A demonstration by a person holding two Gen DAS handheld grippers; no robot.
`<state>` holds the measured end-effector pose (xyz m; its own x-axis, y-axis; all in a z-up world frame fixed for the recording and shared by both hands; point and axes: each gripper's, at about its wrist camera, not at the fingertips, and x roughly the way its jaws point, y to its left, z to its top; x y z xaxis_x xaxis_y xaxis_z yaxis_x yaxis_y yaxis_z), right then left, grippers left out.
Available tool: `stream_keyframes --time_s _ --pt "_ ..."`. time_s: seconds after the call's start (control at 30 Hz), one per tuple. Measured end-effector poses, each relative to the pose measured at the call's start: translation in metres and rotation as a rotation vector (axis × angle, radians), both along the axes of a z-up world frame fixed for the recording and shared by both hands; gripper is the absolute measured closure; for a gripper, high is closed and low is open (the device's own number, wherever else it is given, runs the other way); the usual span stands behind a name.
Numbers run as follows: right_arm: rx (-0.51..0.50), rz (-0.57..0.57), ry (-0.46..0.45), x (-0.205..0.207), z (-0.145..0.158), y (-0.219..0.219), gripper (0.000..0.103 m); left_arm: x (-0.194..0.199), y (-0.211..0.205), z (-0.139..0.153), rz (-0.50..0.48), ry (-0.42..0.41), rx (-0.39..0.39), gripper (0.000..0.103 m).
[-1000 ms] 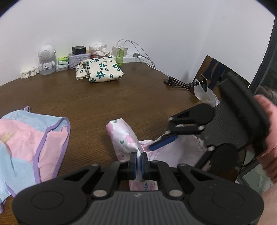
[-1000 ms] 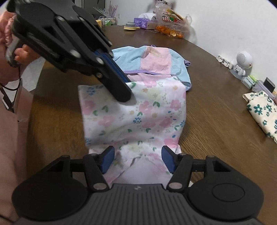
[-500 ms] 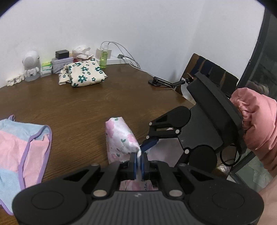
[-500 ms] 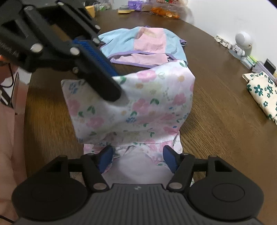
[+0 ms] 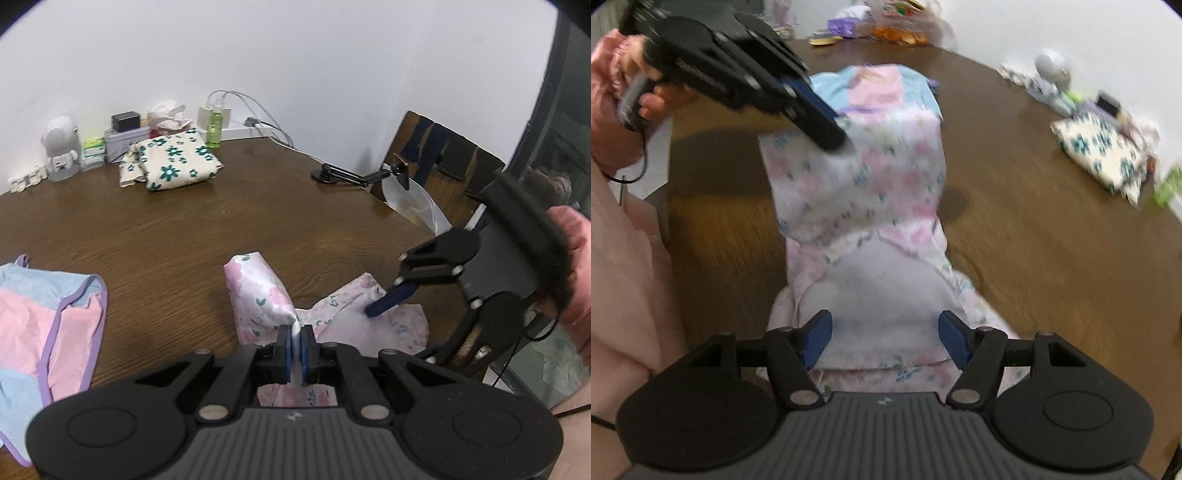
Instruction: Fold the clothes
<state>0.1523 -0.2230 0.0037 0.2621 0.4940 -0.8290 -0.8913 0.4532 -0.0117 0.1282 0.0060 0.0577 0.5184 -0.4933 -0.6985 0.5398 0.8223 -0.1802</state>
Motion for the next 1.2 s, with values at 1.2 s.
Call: stream_keyframes --time_s 1.2 --pt "0.163 -0.089 -0.105 -0.018 -0.002 -0.05 0.032 0.005 -0.138 -0.007 -0.233 -0.002 0.148 0.1"
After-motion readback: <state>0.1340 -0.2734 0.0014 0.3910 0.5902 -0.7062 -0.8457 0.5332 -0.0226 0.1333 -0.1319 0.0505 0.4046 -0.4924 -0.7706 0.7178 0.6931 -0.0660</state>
